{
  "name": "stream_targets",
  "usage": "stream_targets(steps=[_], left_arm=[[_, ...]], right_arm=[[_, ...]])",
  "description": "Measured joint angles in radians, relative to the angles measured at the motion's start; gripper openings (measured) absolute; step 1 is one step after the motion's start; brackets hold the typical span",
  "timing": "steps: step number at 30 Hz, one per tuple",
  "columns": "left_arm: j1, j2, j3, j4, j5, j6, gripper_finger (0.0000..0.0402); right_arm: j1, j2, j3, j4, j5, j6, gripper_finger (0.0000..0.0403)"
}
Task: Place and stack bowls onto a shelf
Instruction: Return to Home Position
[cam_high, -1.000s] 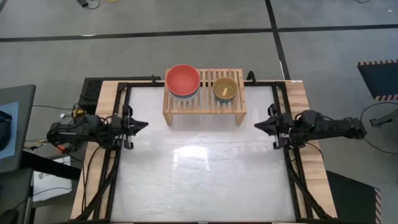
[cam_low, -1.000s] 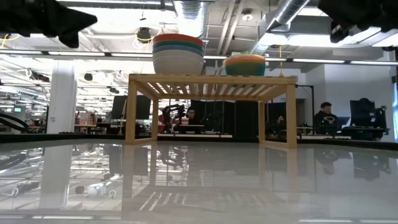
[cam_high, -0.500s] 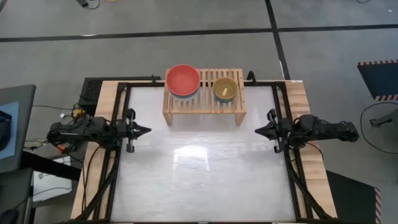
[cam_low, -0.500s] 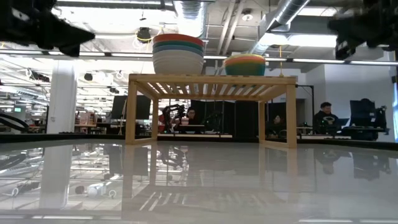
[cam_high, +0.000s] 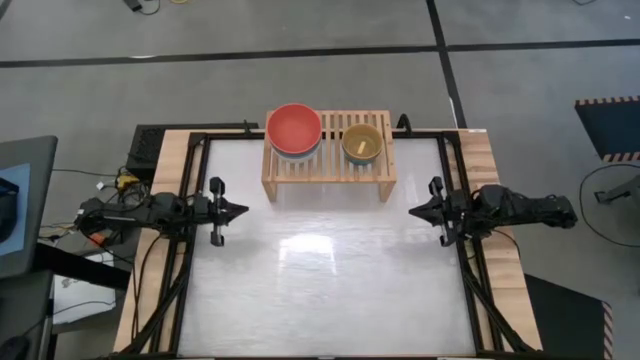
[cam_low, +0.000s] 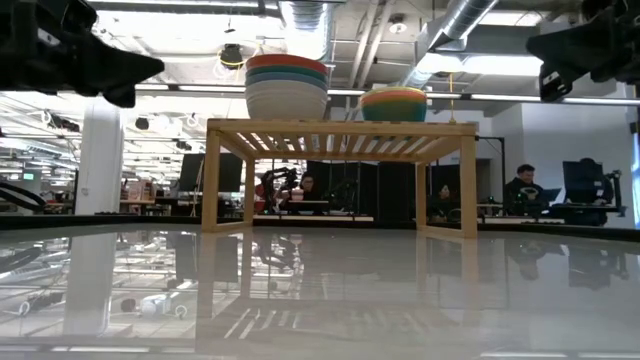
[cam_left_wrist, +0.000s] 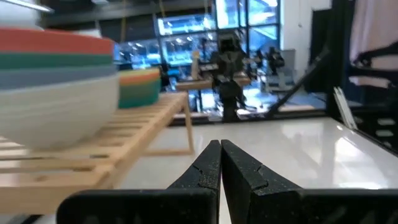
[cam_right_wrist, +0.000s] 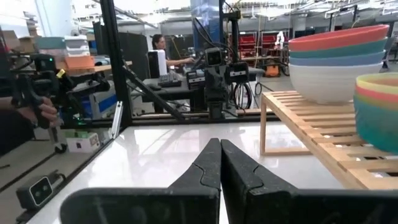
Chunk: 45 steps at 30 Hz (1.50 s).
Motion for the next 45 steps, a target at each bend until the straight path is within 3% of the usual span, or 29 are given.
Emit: stream_targets(steps=[16, 23, 25, 30, 36, 45], left_arm=[[0.153, 0.016, -0.001, 0.059, 0.110, -0.067, 0.0000], [0.209, 0.014, 0.045, 0.015, 0.201, -0.066, 0.0000], [0.220, 0.015, 0.045, -0.011, 0.222, -0.077, 0.0000], [0.234, 0.015, 0.042, -0.083, 0.220, -0.079, 0.0000], [0.234, 0.035, -0.001, -0.052, 0.253, -0.167, 0.0000], [0.229, 0.046, -0.002, -0.046, 0.227, -0.132, 0.0000]], right_arm=[[-0.093, 0.000, 0.000, 0.049, 0.015, -0.042, 0.0024], [-0.128, 0.000, -0.149, 0.199, -0.065, 0.047, 0.0024], [-0.128, 0.000, -0.148, 0.170, -0.072, 0.057, 0.0024], [-0.126, 0.000, -0.148, 0.161, -0.075, 0.040, 0.0024], [-0.170, 0.000, -0.148, 0.154, -0.074, -0.008, 0.0024], [-0.184, 0.000, -0.148, 0.111, -0.077, -0.011, 0.0024]])
